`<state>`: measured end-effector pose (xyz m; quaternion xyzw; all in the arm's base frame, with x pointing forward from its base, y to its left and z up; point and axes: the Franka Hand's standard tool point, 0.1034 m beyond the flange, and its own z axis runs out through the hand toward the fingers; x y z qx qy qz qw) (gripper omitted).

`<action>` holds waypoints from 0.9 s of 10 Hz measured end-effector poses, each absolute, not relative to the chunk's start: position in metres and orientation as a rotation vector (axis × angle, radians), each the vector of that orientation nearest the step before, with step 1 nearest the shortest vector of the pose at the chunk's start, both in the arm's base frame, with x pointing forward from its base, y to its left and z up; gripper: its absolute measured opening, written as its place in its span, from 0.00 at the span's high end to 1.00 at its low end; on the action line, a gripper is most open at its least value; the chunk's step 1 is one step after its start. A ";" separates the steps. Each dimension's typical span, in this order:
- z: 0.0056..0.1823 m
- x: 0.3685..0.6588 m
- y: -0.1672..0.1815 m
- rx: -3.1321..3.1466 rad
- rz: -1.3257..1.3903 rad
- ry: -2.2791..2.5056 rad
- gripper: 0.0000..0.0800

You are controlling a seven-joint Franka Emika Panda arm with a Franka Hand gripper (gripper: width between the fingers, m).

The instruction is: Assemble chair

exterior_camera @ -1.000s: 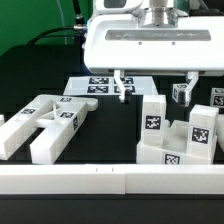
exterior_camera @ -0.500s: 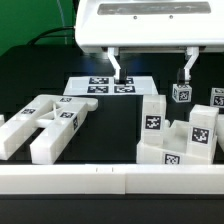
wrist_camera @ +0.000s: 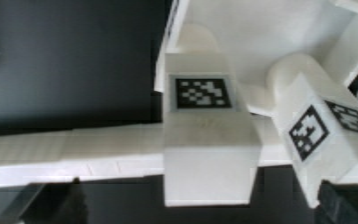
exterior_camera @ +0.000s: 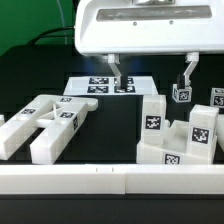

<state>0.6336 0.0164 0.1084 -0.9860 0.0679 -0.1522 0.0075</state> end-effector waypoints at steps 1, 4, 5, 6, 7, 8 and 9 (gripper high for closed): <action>0.108 0.637 0.017 -3.083 -0.411 0.214 0.19; 0.104 0.635 0.014 -3.077 -0.087 0.222 0.19; 0.103 0.640 0.012 -3.081 -0.107 0.223 0.19; 0.098 0.638 0.011 -3.084 -0.105 0.224 0.19; 0.094 0.637 0.011 -3.088 -0.097 0.221 0.19; 0.090 0.637 0.012 -3.091 -0.090 0.216 0.19; 0.088 0.637 0.014 -3.092 -0.084 0.211 0.19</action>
Offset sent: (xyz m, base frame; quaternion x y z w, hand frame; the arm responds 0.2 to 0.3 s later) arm 0.0080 -0.0056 -0.0023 0.0050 -0.1929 -0.0047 0.9812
